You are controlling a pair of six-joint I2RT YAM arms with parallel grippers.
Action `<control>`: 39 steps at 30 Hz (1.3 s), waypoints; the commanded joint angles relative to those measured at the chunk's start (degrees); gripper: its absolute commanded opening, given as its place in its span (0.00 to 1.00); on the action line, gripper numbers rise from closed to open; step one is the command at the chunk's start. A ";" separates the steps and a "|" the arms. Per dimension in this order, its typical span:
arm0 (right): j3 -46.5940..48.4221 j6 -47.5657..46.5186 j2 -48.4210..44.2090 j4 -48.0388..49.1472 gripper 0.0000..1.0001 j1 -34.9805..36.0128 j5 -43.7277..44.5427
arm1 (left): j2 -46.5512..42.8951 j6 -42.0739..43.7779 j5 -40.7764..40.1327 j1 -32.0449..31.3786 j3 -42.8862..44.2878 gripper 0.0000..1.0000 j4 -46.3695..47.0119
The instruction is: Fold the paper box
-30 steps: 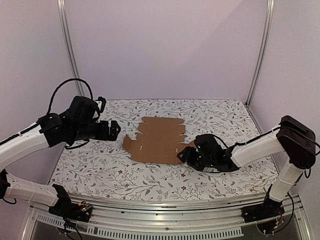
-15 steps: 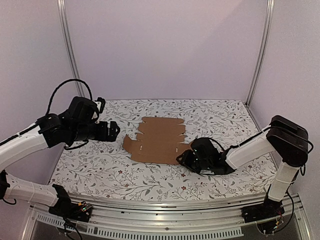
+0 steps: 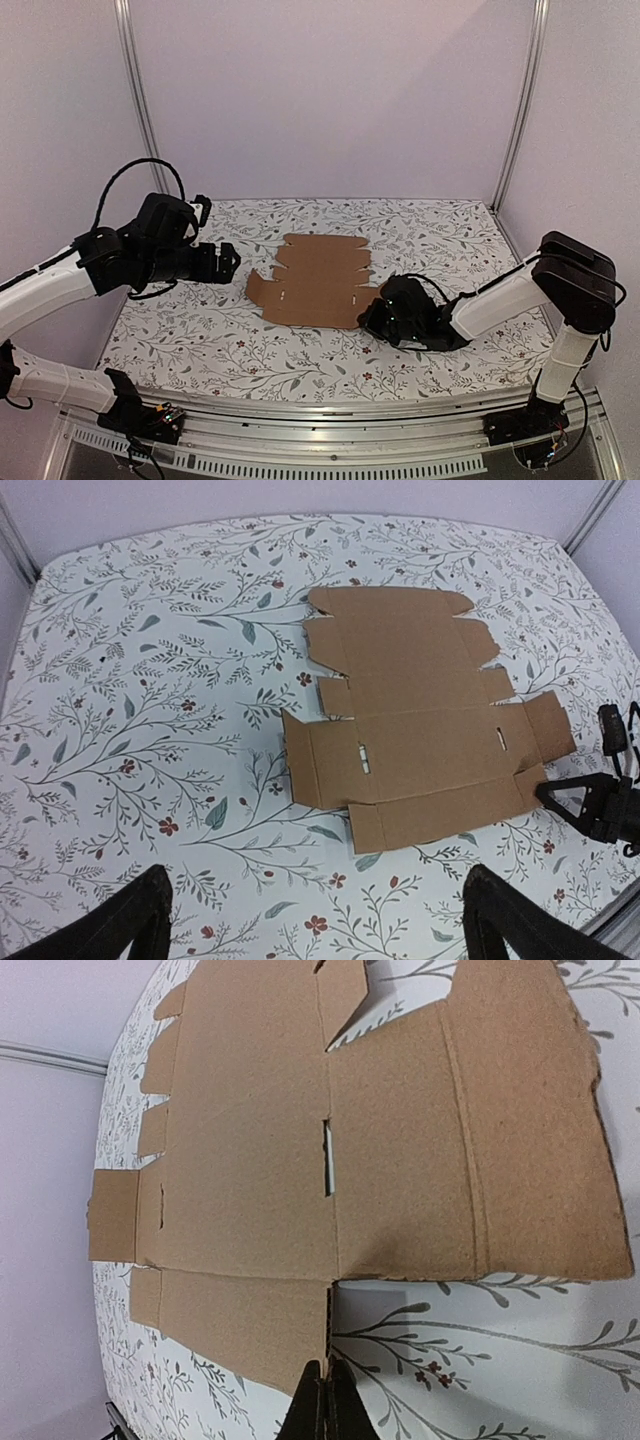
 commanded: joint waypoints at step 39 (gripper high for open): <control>43.90 -71.77 -23.79 -78.90 0.00 0.73 -11.84 | 1.69 25.61 17.53 -6.53 23.24 1.00 -8.35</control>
